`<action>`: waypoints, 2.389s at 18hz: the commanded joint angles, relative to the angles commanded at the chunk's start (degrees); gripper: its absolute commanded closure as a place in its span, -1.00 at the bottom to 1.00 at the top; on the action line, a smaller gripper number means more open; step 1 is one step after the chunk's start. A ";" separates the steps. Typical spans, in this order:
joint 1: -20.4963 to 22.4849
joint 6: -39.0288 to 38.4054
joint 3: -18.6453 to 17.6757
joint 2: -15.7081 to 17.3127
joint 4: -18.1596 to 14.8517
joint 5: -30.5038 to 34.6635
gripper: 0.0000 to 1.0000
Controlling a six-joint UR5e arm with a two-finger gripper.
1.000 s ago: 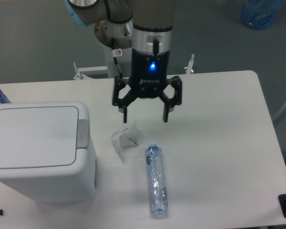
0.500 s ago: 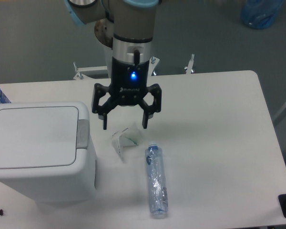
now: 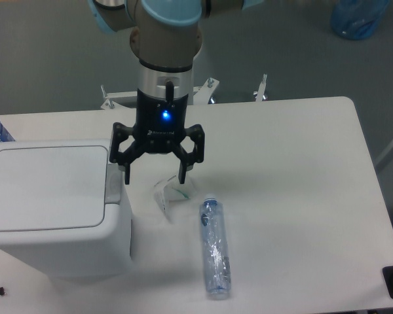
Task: Open the trash can
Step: 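Lower the gripper onto the grey lid button and press it, then raise the gripper off the button as the lid swings open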
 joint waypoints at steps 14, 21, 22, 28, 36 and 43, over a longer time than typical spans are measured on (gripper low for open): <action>-0.53 0.09 -0.18 -1.06 0.18 0.26 -1.00; -0.53 0.09 -0.09 -1.32 0.17 0.26 -1.00; -0.53 0.09 -0.17 -1.32 0.18 0.26 -1.00; -0.53 0.09 -0.18 -1.49 0.18 0.26 -1.00; -0.53 -0.09 -0.09 -1.67 0.00 0.18 -1.00; 1.22 0.88 5.61 -0.62 0.00 0.44 -1.00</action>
